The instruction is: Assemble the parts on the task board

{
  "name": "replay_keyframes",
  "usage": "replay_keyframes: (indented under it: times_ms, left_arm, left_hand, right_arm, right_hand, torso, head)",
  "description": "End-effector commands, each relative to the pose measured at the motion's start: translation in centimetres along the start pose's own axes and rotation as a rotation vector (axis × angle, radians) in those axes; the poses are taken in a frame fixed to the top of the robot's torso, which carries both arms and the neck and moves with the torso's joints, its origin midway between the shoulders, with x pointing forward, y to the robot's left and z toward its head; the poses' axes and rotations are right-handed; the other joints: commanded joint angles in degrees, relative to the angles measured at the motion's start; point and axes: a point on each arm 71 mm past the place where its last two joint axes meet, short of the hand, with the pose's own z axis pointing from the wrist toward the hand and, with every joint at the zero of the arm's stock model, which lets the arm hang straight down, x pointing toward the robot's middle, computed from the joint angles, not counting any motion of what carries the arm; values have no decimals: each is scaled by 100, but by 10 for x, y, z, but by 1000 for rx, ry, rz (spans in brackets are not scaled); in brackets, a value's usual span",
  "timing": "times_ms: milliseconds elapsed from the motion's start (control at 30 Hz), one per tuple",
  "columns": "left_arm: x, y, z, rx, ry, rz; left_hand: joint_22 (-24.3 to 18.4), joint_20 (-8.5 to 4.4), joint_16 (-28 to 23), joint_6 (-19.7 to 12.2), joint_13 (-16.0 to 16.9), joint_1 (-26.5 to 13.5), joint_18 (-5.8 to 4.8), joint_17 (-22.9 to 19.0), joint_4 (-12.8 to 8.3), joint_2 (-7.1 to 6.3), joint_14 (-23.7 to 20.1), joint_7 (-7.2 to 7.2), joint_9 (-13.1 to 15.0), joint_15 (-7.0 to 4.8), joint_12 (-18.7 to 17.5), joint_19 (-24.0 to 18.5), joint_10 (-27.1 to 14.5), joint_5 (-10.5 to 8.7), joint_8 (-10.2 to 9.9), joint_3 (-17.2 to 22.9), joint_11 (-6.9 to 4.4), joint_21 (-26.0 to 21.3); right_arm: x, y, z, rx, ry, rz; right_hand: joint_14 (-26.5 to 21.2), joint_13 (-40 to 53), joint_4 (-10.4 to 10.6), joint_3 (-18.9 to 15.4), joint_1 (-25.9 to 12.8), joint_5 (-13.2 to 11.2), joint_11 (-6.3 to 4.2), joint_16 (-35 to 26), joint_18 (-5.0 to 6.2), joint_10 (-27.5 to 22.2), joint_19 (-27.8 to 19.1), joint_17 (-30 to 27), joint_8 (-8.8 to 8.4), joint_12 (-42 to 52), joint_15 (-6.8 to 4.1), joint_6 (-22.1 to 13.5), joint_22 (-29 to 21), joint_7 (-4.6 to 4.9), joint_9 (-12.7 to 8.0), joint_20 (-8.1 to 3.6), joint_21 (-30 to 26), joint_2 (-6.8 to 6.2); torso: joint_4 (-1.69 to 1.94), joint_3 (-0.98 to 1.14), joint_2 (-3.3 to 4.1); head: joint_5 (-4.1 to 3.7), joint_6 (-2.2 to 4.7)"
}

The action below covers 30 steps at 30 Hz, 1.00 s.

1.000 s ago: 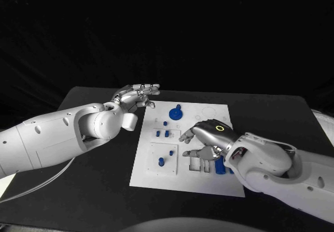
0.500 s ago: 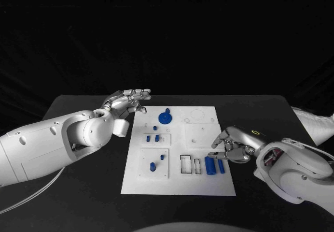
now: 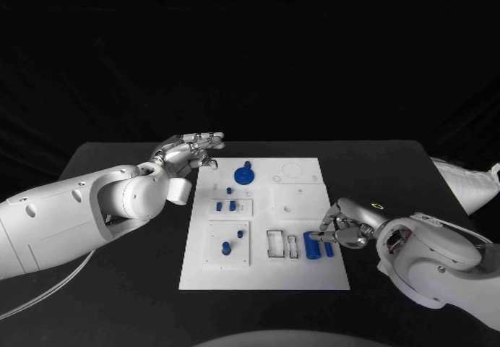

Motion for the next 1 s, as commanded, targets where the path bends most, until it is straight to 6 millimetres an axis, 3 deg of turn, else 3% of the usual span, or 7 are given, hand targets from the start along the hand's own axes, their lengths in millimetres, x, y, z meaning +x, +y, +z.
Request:
replay_keyframes:
  times_ms: [33, 667, 1000]
  left_arm:
    - [2, -1, 0, 6, 16, -5]
    - [1, 0, -1, 2, 16, -6]
    - [1, 0, -1, -2, 21, -7]
  left_hand:
    - [5, 14, 30, -24, 9, 38, 53, -5, -36, 32, -27, 0, 0, -4, 19, -45, -37, 21, 25, 3, 10, -32]
    - [5, 14, 30, -24, 9, 38, 53, -5, -36, 32, -27, 0, 0, -4, 19, -45, -37, 21, 25, 3, 10, -32]
    - [5, 14, 30, -24, 9, 38, 53, -5, -36, 32, -27, 0, 0, -4, 19, -45, -37, 21, 25, 3, 10, -32]
  right_arm:
    - [6, 1, 2, 15, 23, -59]
    - [26, 9, 13, -4, 81, -113]
    - [34, 14, 15, -11, 90, -99]
  right_hand:
    - [462, 1655, 3, -58, -7, 26, -6, 26, -35, 118, 49, 733, 51, 1101, -2, 9, 10, -35, 31, 20, 39, 39]
    - [466, 1703, -17, -90, 55, 5, -13, 43, -42, 115, 55, 763, 90, 1124, -8, 10, 53, -44, 85, 15, 63, 64]
    - [464, 1735, -56, -81, 310, 100, -18, 50, -43, 96, 48, 771, 151, 1104, -12, 3, 67, -49, 180, 12, 70, 163]
  torso:
    - [-6, -1, 5]
    - [-2, 1, 5]
    - [16, 2, 2]
  head:
    - [22, -10]
    - [68, -73]
    - [53, -74]
